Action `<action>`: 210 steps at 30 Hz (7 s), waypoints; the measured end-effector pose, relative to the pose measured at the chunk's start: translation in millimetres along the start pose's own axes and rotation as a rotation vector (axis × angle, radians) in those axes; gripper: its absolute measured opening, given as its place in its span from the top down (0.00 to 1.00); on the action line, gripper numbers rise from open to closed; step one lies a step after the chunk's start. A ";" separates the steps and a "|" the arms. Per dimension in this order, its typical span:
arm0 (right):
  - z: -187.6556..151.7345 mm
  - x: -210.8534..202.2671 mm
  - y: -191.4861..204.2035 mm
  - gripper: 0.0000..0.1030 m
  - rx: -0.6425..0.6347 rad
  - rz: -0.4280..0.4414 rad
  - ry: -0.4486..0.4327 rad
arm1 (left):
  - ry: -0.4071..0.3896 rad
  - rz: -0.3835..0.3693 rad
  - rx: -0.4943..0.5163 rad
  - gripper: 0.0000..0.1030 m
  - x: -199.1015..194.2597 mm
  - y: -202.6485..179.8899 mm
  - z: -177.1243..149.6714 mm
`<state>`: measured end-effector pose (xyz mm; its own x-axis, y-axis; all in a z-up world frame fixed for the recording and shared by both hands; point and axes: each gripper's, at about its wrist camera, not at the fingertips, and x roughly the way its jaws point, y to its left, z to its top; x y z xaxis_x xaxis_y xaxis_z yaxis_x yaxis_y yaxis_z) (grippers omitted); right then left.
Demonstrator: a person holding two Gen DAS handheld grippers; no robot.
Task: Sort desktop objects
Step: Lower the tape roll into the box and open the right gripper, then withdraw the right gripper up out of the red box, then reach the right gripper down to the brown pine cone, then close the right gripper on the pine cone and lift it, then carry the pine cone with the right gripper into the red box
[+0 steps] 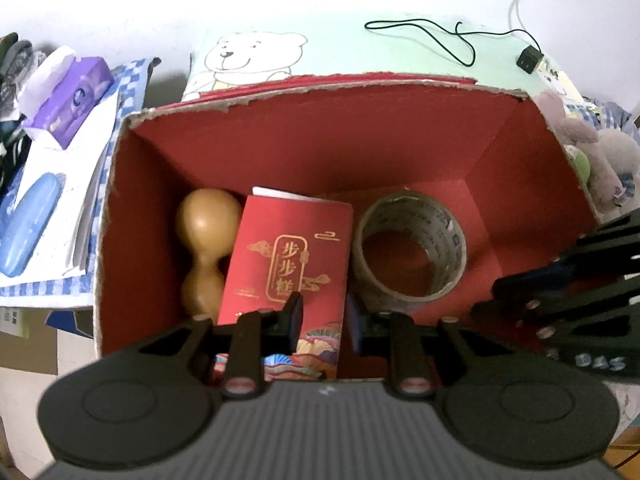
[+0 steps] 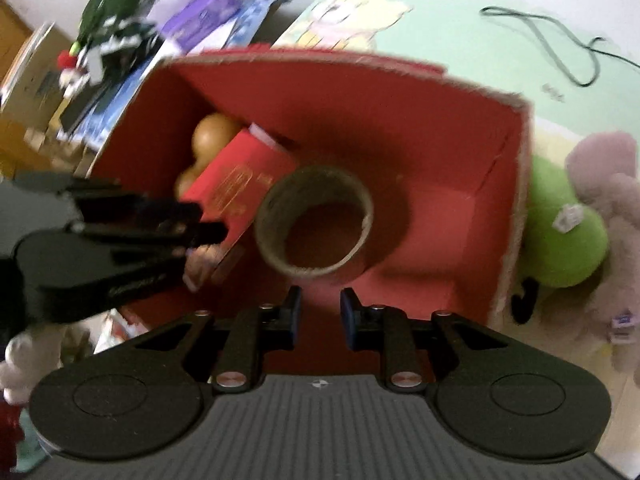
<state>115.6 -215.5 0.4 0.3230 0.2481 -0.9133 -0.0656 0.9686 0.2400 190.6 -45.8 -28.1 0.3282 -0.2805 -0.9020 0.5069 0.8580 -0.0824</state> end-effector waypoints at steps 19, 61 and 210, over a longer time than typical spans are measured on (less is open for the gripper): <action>30.3 52.9 -5.9 0.79 0.077 0.020 0.000 | 0.022 0.101 -0.040 0.70 10.8 -2.3 7.3; -46.1 -44.6 7.6 0.77 0.190 -0.006 -0.342 | -0.092 0.281 -0.128 0.62 -69.6 -47.5 -28.5; 21.0 53.6 -31.4 0.58 0.379 0.142 0.097 | 0.054 -0.016 -0.097 0.75 6.7 -5.8 1.0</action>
<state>154.8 -232.9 -49.1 0.2446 0.3968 -0.8847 0.2547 0.8541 0.4535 190.7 -53.1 -33.2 0.2761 -0.2736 -0.9214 0.4314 0.8919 -0.1356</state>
